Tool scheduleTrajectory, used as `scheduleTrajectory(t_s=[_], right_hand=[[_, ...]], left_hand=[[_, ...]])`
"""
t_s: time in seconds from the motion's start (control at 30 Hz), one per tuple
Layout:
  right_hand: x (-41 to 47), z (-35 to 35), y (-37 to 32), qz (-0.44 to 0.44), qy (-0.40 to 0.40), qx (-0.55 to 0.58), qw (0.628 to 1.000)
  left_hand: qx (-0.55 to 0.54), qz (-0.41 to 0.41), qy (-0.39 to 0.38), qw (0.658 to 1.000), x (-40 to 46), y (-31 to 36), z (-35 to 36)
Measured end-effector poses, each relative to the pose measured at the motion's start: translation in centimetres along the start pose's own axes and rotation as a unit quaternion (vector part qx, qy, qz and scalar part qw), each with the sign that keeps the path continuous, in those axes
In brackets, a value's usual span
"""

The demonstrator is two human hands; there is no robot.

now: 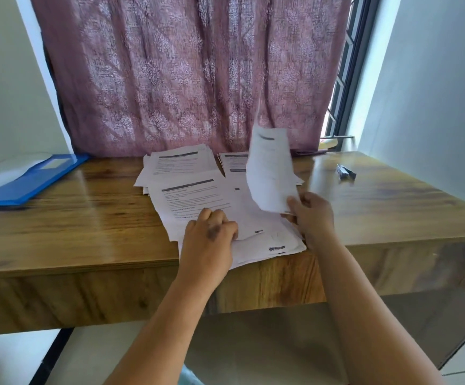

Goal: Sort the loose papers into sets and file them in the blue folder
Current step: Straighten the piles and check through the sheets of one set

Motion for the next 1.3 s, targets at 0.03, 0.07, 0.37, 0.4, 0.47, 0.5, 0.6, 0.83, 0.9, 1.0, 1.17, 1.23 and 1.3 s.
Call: scheduleTrajectory(t_s=[0.03,0.07,0.37,0.4,0.47,0.5,0.6,0.83,0.9,1.0,1.17,1.23,1.3], right_hand=[[-0.1,0.3,-0.2,-0.018,-0.006,-0.044,0.999],[-0.3,0.4,-0.4,-0.034,-0.009,-0.069,0.997],[-0.1,1.4,-1.1,-0.088,-0.081,-0.195,0.973],[-0.2,1.5,-1.5,-0.085,-0.103,-0.204,0.97],[-0.4,2.1,-2.2,-0.078,-0.162,-0.227,0.957],[-0.4,2.4,-2.4,-0.078,-0.187,-0.243,0.949],[-0.1,2.9,-2.9,-0.078,-0.211,-0.291,0.93],[1.3,2.2,0.9,0.01,-0.135,-0.032,0.99],[1.4,1.7,0.9,0.051,-0.109,0.075,0.99],[0.9,0.8,0.3,0.06,-0.117,0.037,0.991],[-0.5,0.0,-0.5,-0.013,-0.171,-0.283,0.944],[-0.3,0.1,-0.4,-0.013,-0.184,-0.283,0.941],[0.0,0.1,-0.3,-0.019,-0.177,-0.281,0.943]], left_hand=[[-0.006,0.009,0.027,1.0,0.0,0.1,0.1],[-0.01,0.021,0.046,0.999,-0.2,0.2,0.3],[-0.008,0.005,0.141,0.99,-0.6,0.6,0.9],[-0.002,0.008,0.137,0.991,-0.7,0.7,0.9],[0.005,0.016,0.116,0.993,-0.5,0.7,0.8],[0.007,0.015,0.097,0.995,-0.3,0.7,0.7],[0.01,-0.007,0.037,0.999,0.3,0.2,0.6],[-0.032,-0.049,-0.042,0.997,0.3,-1.9,0.7],[-0.034,-0.059,-0.033,0.997,0.7,-2.3,0.5],[-0.038,-0.071,-0.029,0.996,1.4,-2.8,0.2],[-0.089,-0.051,0.003,0.995,1.3,-3.3,0.6],[-0.121,-0.045,0.018,0.991,1.3,-3.4,0.7],[-0.145,-0.04,0.026,0.988,1.3,-3.3,0.6]])
Point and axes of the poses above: each hand's wrist, its own x-axis towards the middle knuckle, its own z-axis out of the palm, y = z × x, the point moved 2 cm from there along x, towards the middle knuckle, and after that the axes turned 14 degrees about -y, right-handed, at the moved point
